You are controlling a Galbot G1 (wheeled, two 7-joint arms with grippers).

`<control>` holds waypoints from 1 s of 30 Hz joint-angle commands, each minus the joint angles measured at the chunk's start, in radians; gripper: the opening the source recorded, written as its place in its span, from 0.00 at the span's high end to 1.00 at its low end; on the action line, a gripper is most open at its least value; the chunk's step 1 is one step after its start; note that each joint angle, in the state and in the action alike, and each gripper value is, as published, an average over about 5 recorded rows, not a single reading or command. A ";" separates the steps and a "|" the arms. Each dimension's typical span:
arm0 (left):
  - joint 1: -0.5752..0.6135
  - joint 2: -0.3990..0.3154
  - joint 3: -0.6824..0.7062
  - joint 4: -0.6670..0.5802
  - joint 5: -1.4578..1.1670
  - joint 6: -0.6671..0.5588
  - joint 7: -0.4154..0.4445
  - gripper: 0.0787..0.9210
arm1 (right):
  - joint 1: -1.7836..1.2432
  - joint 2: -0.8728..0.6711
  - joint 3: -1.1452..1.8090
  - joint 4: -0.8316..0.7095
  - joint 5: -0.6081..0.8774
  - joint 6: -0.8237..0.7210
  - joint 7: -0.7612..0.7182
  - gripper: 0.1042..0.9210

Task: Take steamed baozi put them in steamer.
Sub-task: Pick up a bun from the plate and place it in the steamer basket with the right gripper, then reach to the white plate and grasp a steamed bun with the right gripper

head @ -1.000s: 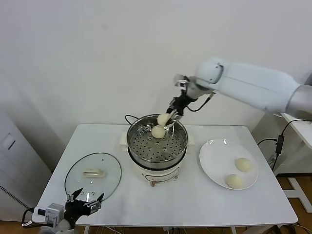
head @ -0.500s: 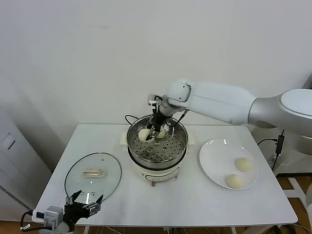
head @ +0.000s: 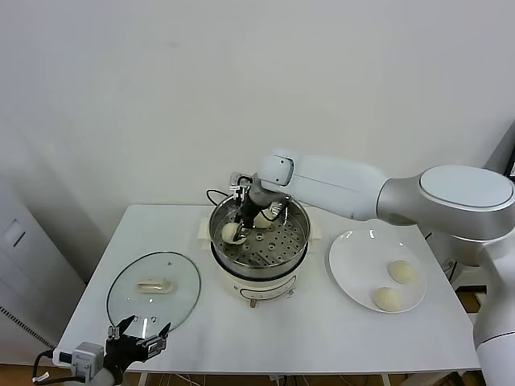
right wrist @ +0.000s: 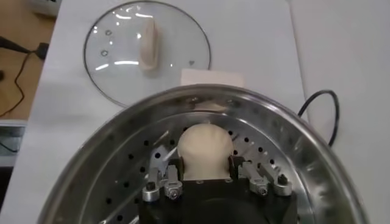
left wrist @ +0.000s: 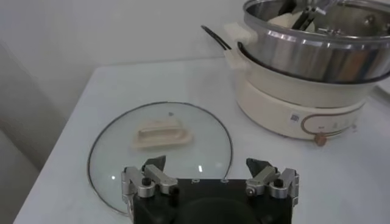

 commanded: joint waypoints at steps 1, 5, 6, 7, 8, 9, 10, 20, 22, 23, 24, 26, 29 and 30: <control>0.000 -0.001 0.000 0.001 0.000 -0.001 0.001 0.12 | -0.026 0.018 0.009 -0.028 -0.025 -0.005 0.007 0.46; 0.000 -0.001 0.000 0.001 0.000 0.000 0.001 0.12 | -0.005 0.003 0.019 -0.024 -0.021 -0.004 -0.007 0.31; 0.000 -0.001 0.000 0.002 0.000 0.000 0.001 0.12 | 0.009 -0.006 0.019 -0.017 -0.018 -0.003 -0.017 0.28; 0.000 -0.001 0.000 0.002 0.000 0.000 0.000 0.12 | 0.026 -0.017 0.018 -0.009 -0.015 -0.002 -0.028 0.25; 0.000 -0.002 0.000 0.002 0.000 0.001 0.000 0.12 | 0.048 -0.035 0.015 0.004 -0.010 0.000 -0.043 0.21; 0.000 -0.003 0.000 0.002 0.001 0.001 0.000 0.12 | 0.071 -0.057 0.009 0.019 -0.005 0.004 -0.059 0.18; 0.000 -0.005 0.000 0.001 0.002 0.002 0.000 0.12 | 0.098 -0.082 0.002 0.038 0.000 0.009 -0.078 0.16; 0.001 -0.011 0.000 -0.012 0.009 0.005 -0.001 0.12 | 0.352 -0.475 -0.147 0.235 -0.130 0.128 -0.297 0.12; 0.002 -0.011 0.000 -0.016 0.009 0.006 -0.001 0.12 | 0.357 -0.545 -0.162 0.255 -0.183 0.160 -0.331 0.12; 0.002 -0.012 0.000 -0.018 0.010 0.007 -0.001 0.12 | 0.353 -0.579 -0.164 0.262 -0.204 0.175 -0.345 0.12; 0.002 -0.012 0.000 -0.019 0.010 0.007 -0.002 0.12 | 0.347 -0.613 -0.164 0.269 -0.224 0.190 -0.358 0.12; 0.003 -0.012 0.000 -0.022 0.010 0.007 -0.002 0.12 | 0.330 -0.666 -0.163 0.279 -0.252 0.210 -0.375 0.12; 0.002 -0.012 -0.001 -0.024 0.011 0.007 -0.002 0.12 | 0.289 -0.732 -0.151 0.290 -0.307 0.245 -0.396 0.12; 0.002 -0.011 -0.001 -0.024 0.011 0.007 -0.002 0.12 | 0.266 -0.752 -0.140 0.292 -0.329 0.259 -0.401 0.12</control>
